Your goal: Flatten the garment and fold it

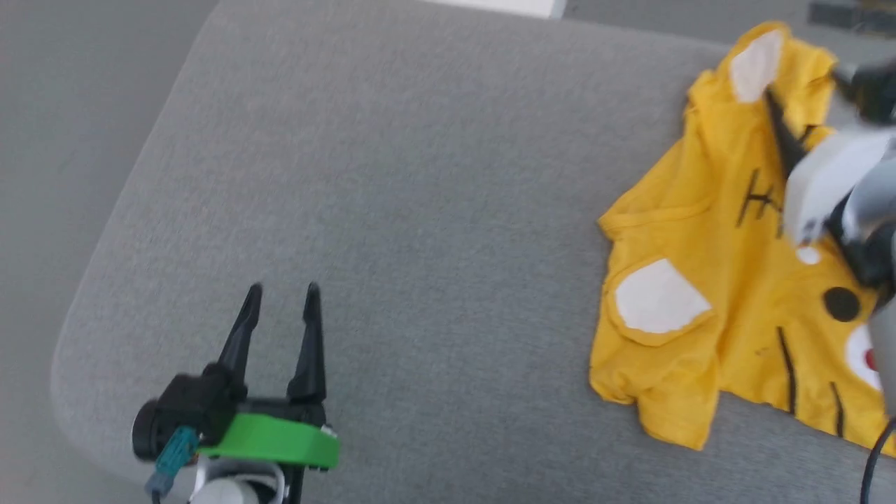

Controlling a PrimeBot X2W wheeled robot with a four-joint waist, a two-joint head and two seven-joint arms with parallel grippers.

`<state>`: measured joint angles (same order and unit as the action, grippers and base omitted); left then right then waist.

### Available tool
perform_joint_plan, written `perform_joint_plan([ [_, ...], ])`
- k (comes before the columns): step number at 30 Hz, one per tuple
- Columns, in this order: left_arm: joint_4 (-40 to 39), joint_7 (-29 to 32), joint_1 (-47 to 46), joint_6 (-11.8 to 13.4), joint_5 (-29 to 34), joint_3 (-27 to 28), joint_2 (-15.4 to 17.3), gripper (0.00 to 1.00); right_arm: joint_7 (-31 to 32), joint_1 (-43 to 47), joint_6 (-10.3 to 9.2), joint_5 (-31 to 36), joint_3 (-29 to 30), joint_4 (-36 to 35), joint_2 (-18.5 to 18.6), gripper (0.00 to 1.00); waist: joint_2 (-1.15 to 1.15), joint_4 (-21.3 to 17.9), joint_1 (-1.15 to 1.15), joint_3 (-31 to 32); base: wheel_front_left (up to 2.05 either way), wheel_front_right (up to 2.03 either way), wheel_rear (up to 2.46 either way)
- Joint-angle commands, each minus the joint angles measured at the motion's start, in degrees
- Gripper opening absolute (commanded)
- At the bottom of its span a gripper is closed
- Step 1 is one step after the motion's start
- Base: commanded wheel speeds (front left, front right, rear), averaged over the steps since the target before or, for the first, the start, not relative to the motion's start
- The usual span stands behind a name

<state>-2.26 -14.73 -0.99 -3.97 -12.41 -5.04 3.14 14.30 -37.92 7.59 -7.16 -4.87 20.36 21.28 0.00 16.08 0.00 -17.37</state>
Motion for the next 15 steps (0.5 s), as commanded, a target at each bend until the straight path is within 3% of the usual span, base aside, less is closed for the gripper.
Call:
perform_joint_plan([
  [1,-0.14,-0.27,1.05,-0.1,0.57,0.52,-0.1,1.0,1.39,3.96,-0.1,-1.53,0.45,-3.03,-0.83,1.0,0.0,-5.46,0.0,6.0,0.0,0.0,0.0],
  [9,-0.91,-0.27,2.96,-0.79,1.05,1.37,-0.12,1.0,14.32,27.04,-0.1,-7.63,-1.59,-24.91,-4.08,1.0,0.0,-6.84,0.0,7.27,0.0,0.0,0.0],
  [15,-0.63,-0.27,2.58,-1.12,0.37,0.6,-0.19,1.0,21.42,35.4,-0.1,-8.45,-5.77,-30.66,-2.53,1.0,0.0,-5.02,0.0,6.43,0.0,0.0,0.0],
])
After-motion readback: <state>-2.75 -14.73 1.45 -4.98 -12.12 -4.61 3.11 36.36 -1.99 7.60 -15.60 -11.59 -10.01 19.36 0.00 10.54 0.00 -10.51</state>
